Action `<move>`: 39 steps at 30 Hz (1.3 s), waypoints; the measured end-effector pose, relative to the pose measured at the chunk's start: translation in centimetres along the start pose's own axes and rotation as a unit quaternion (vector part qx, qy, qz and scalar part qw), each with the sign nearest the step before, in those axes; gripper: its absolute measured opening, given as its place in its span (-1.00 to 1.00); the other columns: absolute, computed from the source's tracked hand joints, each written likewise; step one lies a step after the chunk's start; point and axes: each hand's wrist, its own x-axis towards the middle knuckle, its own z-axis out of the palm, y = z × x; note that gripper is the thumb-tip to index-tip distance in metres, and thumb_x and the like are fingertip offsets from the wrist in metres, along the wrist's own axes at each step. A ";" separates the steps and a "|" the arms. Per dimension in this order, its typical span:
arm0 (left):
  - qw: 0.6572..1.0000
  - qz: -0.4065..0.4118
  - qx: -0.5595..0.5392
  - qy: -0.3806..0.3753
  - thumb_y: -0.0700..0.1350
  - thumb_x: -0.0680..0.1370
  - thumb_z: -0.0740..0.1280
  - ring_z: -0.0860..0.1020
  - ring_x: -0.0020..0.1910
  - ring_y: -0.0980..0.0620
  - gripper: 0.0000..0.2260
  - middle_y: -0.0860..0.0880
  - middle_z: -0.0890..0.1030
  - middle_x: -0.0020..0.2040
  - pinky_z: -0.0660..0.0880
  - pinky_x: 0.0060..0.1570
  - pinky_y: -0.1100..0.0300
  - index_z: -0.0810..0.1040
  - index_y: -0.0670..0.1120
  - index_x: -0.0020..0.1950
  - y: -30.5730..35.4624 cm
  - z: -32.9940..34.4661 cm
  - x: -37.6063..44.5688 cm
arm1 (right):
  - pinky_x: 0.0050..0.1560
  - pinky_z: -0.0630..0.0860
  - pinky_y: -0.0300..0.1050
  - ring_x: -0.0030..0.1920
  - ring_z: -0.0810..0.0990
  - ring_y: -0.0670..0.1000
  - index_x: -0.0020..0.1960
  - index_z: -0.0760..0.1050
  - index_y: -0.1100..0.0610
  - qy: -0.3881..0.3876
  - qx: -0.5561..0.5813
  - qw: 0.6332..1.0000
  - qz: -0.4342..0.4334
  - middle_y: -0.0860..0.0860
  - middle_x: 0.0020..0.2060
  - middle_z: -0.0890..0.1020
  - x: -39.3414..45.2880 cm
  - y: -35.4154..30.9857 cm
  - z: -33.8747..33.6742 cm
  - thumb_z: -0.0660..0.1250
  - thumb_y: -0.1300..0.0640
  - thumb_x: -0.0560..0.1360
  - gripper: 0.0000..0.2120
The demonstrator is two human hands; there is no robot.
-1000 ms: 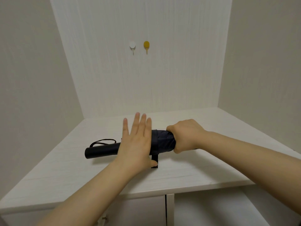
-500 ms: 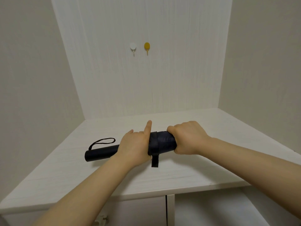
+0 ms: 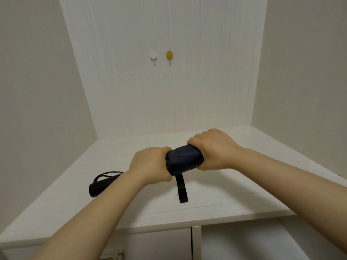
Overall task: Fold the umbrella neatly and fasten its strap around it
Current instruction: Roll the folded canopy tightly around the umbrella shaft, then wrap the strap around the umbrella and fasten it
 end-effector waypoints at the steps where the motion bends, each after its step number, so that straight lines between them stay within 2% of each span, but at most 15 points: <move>1: 1.000 -0.008 -0.014 -0.008 -0.09 0.26 0.37 0.48 -0.28 0.00 -0.74 0.09 0.48 -0.33 0.27 -0.42 0.23 0.43 0.07 -0.10 -0.2 -0.3 0.2 | -0.03 0.36 -0.13 -0.17 0.50 0.04 0.07 0.44 -0.02 0.005 0.003 1.000 0.002 -0.10 -0.14 0.58 0.1 0.6 -0.2 0.33 -0.11 0.29 -0.62; 3: 0.998 -0.029 -0.050 -0.019 -0.09 0.21 0.39 0.50 -0.29 0.00 -0.77 0.08 0.52 -0.32 0.30 -0.41 0.23 0.44 0.05 -0.19 -1.0 -0.7 0.5 | 0.14 0.28 -0.12 -0.09 0.50 0.02 0.13 0.43 -0.08 0.015 0.016 0.999 0.026 -0.14 -0.10 0.55 0.0 2.1 -0.6 0.37 -0.16 0.25 -0.53; 4: 0.997 -0.038 -0.066 -0.026 -0.09 0.20 0.40 0.52 -0.28 -0.01 -0.77 0.06 0.55 -0.31 0.33 -0.39 0.22 0.44 0.04 -0.21 -1.5 -0.8 0.6 | 0.15 0.25 -0.13 -0.07 0.49 0.01 0.16 0.41 -0.10 0.021 0.039 0.998 0.048 -0.14 -0.09 0.55 -0.3 2.8 -0.8 0.39 -0.15 0.25 -0.51; 7: 0.992 -0.049 -0.102 -0.052 -0.09 0.18 0.41 0.55 -0.26 -0.01 -0.76 0.04 0.59 -0.28 0.39 -0.33 0.19 0.47 0.02 -0.21 -2.0 -0.9 0.7 | -0.02 0.19 -0.20 -0.11 0.46 0.02 0.20 0.41 -0.09 0.022 0.124 0.987 0.102 -0.13 -0.09 0.61 -1.2 3.7 -1.0 0.44 -0.06 0.29 -0.50; 11: 0.976 -0.064 -0.198 -0.071 -0.12 0.14 0.43 0.58 -0.29 -0.04 -0.77 0.01 0.59 -0.32 0.48 -0.28 0.13 0.50 -0.01 -0.25 -2.1 -1.1 1.0 | -0.01 0.32 -0.16 0.00 0.51 0.05 0.25 0.40 -0.12 0.058 0.201 0.963 0.167 -0.09 -0.01 0.62 -1.3 4.0 -0.4 0.44 -0.03 0.33 -0.49; 13: 0.953 -0.086 -0.283 -0.069 -0.16 0.16 0.46 0.60 -0.29 -0.05 -0.76 -0.03 0.63 -0.30 0.52 -0.27 0.13 0.55 -0.07 -0.21 -2.3 -1.5 1.0 | 0.01 0.40 -0.14 0.05 0.53 0.01 0.28 0.40 -0.08 0.075 0.252 0.935 0.236 -0.08 0.06 0.60 -1.4 4.4 -0.1 0.39 0.00 0.40 -0.54; 15: 0.918 -0.114 -0.374 -0.069 -0.23 0.20 0.49 0.62 -0.29 -0.06 -0.76 -0.06 0.65 -0.28 0.54 -0.28 0.16 0.59 -0.11 -0.17 -2.4 -2.0 1.0 | 0.03 0.41 -0.14 0.05 0.52 -0.03 0.28 0.40 -0.04 0.063 0.266 0.925 0.265 -0.07 0.08 0.58 -1.7 4.4 0.3 0.34 0.03 0.45 -0.60; 17: 0.887 -0.132 -0.436 -0.077 -0.29 0.22 0.49 0.62 -0.32 -0.06 -0.78 -0.07 0.66 -0.31 0.54 -0.29 0.19 0.60 -0.12 -0.18 -2.4 -2.4 1.0 | 0.04 0.41 -0.16 0.06 0.51 -0.03 0.28 0.40 -0.02 0.038 0.279 0.924 0.257 -0.07 0.08 0.58 -1.8 3.7 0.7 0.33 0.04 0.46 -0.60; 21: 0.851 -0.143 -0.491 -0.118 -0.29 0.18 0.48 0.60 -0.44 -0.05 -0.77 -0.08 0.64 -0.40 0.53 -0.36 0.18 0.59 -0.16 -0.21 -2.2 -3.0 0.9 | 0.06 0.42 -0.18 0.07 0.52 -0.04 0.25 0.43 0.01 0.025 0.346 0.908 0.234 -0.07 0.05 0.57 -1.8 1.7 1.3 0.35 0.06 0.45 -0.62; 23: 0.835 -0.146 -0.512 -0.141 -0.26 0.15 0.45 0.60 -0.45 -0.05 -0.74 -0.09 0.64 -0.41 0.53 -0.39 0.19 0.58 -0.17 -0.18 -2.0 -3.0 0.6 | 0.08 0.43 -0.19 0.07 0.53 -0.04 0.22 0.47 0.04 0.024 0.405 0.883 0.235 -0.05 0.03 0.59 -1.8 0.7 1.5 0.37 0.09 0.44 -0.64; 27: 0.800 -0.141 -0.557 -0.173 -0.23 0.16 0.39 0.59 -0.49 -0.06 -0.75 -0.11 0.62 -0.44 0.54 -0.44 0.20 0.54 -0.21 -0.18 -1.8 -2.6 0.2 | 0.14 0.42 -0.20 0.10 0.55 -0.06 0.19 0.49 0.08 0.000 0.529 0.810 0.253 -0.02 0.08 0.60 -2.0 -0.7 2.3 0.37 0.14 0.44 -0.68; 31: 0.775 -0.144 -0.586 -0.187 -0.21 0.18 0.37 0.59 -0.47 -0.07 -0.75 -0.13 0.62 -0.40 0.55 -0.43 0.20 0.55 -0.21 -0.17 -1.7 -2.0 0.2 | 0.30 0.34 -0.13 0.24 0.49 -0.08 0.19 0.50 0.00 -0.045 0.613 0.743 0.265 -0.07 0.17 0.58 -2.2 -1.4 3.7 0.31 0.03 0.50 -0.73; 35: 0.760 -0.145 -0.604 -0.195 -0.20 0.18 0.37 0.58 -0.46 -0.06 -0.76 -0.13 0.62 -0.38 0.55 -0.40 0.19 0.56 -0.22 -0.19 -1.5 -1.7 0.3 | 0.28 0.40 -0.13 0.08 0.61 -0.04 0.10 0.53 0.05 -0.086 0.662 0.706 0.236 -0.03 -0.04 0.67 -2.4 -2.1 4.3 0.19 0.01 0.56 -0.78; 37: 0.757 -0.140 -0.607 -0.196 -0.20 0.18 0.37 0.58 -0.46 -0.06 -0.76 -0.13 0.61 -0.38 0.55 -0.40 0.19 0.56 -0.22 -0.19 -1.4 -1.7 0.4 | 0.18 0.45 -0.15 -0.07 0.63 -0.02 0.02 0.57 0.09 -0.098 0.679 0.692 0.223 0.01 -0.16 0.67 -2.5 -2.2 4.4 0.21 0.05 0.55 -0.80; 39: 0.758 -0.134 -0.607 -0.197 -0.21 0.18 0.37 0.58 -0.45 -0.06 -0.77 -0.13 0.61 -0.38 0.55 -0.40 0.19 0.55 -0.23 -0.19 -1.3 -1.8 0.3 | 0.01 0.46 -0.21 -0.25 0.57 -0.07 -0.12 0.59 0.10 -0.108 0.676 0.696 0.218 -0.01 -0.32 0.61 -2.6 -2.1 4.5 0.26 0.13 0.53 -0.86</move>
